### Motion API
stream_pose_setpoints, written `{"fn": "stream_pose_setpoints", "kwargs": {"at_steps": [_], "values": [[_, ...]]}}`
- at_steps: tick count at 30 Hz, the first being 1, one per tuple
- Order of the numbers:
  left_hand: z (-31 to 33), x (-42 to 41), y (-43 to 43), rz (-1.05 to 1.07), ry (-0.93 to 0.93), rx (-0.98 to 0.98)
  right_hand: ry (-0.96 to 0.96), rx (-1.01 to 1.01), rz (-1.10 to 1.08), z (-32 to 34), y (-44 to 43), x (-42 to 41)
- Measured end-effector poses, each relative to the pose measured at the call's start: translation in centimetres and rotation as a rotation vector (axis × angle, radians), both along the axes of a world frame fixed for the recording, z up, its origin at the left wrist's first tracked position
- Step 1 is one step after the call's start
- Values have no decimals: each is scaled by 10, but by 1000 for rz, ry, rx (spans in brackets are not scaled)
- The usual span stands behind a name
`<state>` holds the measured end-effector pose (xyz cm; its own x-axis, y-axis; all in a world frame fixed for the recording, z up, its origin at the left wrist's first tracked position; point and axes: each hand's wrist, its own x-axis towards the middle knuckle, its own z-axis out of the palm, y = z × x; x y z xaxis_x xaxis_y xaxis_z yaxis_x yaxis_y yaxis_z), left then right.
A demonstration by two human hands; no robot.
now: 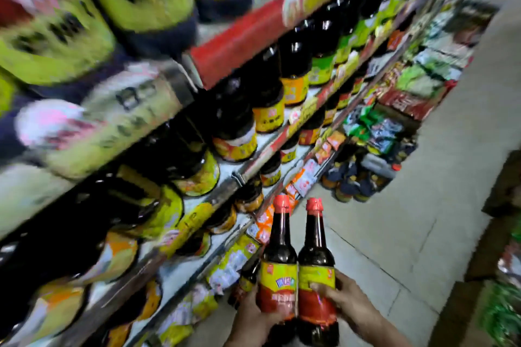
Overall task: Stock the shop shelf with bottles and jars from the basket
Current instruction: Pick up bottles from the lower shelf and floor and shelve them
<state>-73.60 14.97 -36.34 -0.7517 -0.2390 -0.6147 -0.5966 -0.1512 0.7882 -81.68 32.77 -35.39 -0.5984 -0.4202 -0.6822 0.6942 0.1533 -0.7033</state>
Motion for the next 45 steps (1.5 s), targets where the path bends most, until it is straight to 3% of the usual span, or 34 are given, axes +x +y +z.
{"fn": "stream_pose_setpoints", "kwargs": {"at_steps": [4,12,22,26,32,40,45], "values": [[77,9,5,59,36,-106,89,-36,58,86,-3,-9],[200,67,0,305,177,-126,242,-136,288,197,-36,12],[269,210,-69,561,260,-230,408,-290,572,265,-150,113],[286,284,-107,692,294,-273,375,-380,632,285,-206,183],[315,369,-169,825,339,-325,506,-414,709,314,-294,261],[373,386,-258,827,395,-468,645,-475,709,372,-383,281],[401,358,-308,818,482,-446,657,-495,679,401,-430,259]]}}
